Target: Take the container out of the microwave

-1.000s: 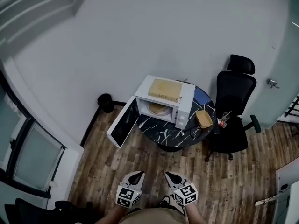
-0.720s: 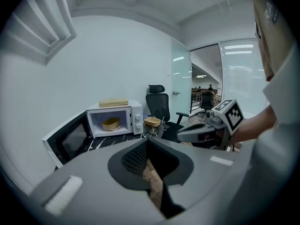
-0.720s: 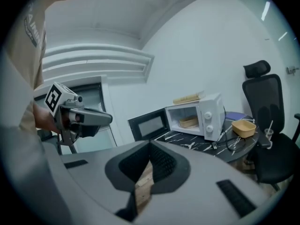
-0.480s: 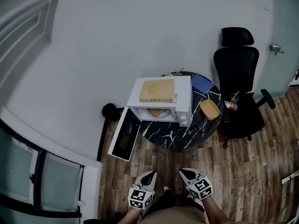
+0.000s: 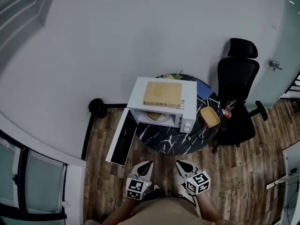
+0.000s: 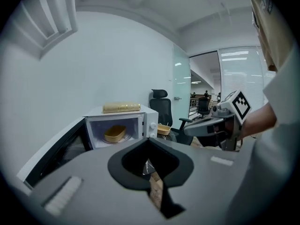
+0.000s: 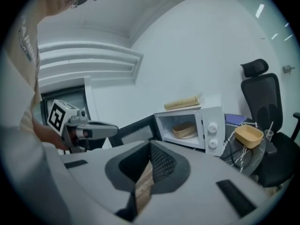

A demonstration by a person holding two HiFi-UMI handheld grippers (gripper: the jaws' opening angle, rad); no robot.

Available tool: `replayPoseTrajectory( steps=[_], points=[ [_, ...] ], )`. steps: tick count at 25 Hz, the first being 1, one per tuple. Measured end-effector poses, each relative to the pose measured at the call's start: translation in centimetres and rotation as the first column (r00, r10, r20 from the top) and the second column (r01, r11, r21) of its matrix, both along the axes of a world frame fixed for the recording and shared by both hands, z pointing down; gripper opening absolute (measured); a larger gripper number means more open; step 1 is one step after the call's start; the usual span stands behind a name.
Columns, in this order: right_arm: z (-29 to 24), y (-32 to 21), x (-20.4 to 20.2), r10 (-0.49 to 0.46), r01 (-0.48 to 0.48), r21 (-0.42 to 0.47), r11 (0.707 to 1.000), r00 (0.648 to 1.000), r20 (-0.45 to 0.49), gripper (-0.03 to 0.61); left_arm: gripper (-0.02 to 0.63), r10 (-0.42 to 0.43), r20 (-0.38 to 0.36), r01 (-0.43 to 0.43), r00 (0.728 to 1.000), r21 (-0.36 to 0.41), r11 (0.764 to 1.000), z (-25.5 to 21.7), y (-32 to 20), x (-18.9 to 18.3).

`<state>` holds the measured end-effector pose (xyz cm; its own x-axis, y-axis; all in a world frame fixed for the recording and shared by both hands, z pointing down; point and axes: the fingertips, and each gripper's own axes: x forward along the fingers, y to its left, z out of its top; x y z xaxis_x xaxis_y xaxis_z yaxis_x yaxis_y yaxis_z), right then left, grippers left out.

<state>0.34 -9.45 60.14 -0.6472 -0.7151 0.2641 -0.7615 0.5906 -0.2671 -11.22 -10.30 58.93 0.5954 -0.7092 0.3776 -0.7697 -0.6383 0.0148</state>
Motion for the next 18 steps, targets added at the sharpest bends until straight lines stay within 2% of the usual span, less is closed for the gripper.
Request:
replayPoseTrajectory(
  steps=[4,7,11,14,18],
  points=[
    [-1.5,-3.9,0.2,0.086,-0.085,0.047,0.995,0.996,-0.024,0.006,0.008,0.062,-0.013,-0.063,0.998,-0.005,0.998,1.0,-3.5,-0.7],
    [-1.4,-4.6,0.2,0.119,-0.117,0.041,0.992,0.992,-0.046,0.006,0.008,0.102,-0.006,-0.102,0.995,-0.014,0.995,1.2,-5.3,-0.3],
    [0.2,-4.4,0.4,0.109,-0.109,0.004,0.994,0.990,-0.094,0.006,0.008,0.111,-0.014,-0.111,0.994,-0.012,0.994,1.2,-7.1,0.8],
    [0.9,-5.3,1.0,0.090,-0.090,0.007,0.996,0.989,-0.117,0.006,0.008,0.112,-0.003,-0.112,0.994,-0.013,0.994,1.3,-9.3,2.4],
    [1.3,-7.4,2.3,0.057,-0.056,0.014,0.998,0.995,-0.087,0.006,0.008,0.110,0.025,-0.109,0.994,-0.027,0.994,0.8,-11.9,4.3]
  ],
)
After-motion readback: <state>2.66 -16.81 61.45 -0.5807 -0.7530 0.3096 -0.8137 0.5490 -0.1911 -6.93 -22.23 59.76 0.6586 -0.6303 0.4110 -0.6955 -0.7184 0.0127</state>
